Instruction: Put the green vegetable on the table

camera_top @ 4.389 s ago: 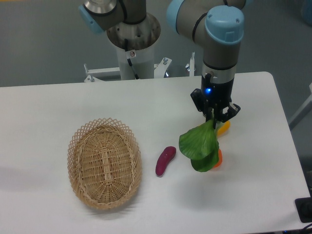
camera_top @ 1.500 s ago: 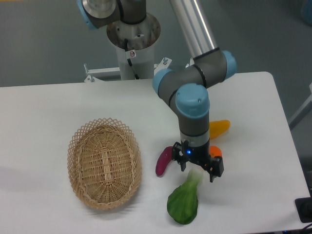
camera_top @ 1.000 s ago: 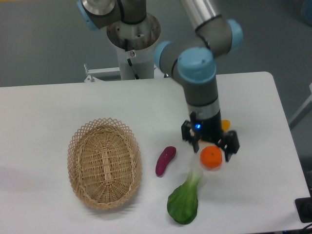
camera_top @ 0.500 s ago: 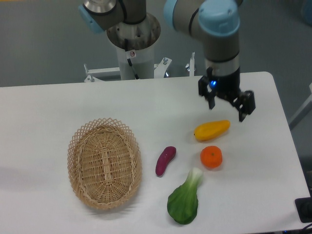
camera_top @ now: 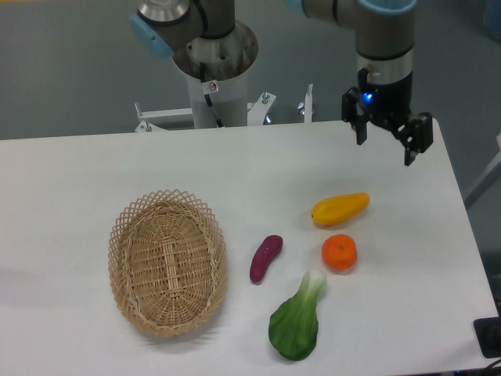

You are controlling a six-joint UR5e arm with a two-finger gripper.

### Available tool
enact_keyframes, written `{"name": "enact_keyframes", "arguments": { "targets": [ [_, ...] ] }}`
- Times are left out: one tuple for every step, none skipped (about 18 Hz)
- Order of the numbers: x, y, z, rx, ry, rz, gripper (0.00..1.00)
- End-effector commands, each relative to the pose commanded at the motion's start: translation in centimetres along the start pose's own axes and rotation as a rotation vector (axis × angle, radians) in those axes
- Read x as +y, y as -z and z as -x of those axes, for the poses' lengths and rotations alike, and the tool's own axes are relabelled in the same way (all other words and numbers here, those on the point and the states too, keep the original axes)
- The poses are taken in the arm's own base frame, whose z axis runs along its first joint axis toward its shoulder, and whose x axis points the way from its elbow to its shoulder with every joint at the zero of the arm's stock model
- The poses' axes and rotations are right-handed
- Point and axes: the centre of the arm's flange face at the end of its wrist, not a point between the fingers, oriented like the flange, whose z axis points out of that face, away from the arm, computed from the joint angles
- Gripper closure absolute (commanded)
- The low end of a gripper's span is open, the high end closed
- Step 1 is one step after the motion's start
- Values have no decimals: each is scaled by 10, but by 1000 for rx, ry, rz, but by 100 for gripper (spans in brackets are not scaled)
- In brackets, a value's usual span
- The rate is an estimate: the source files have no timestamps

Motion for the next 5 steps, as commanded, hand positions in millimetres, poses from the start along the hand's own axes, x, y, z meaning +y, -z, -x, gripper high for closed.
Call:
{"name": "enact_keyframes", "arguments": {
  "targets": [
    [4, 1, -1, 9, -3, -16, 0],
    [10, 2, -2, 22, 2, -29, 0],
    [17, 2, -2, 31, 2, -35, 0],
    [19, 1, -3, 34, -10, -35, 0],
    [19, 0, -3, 38, -11, -35, 0]
  ]
}}
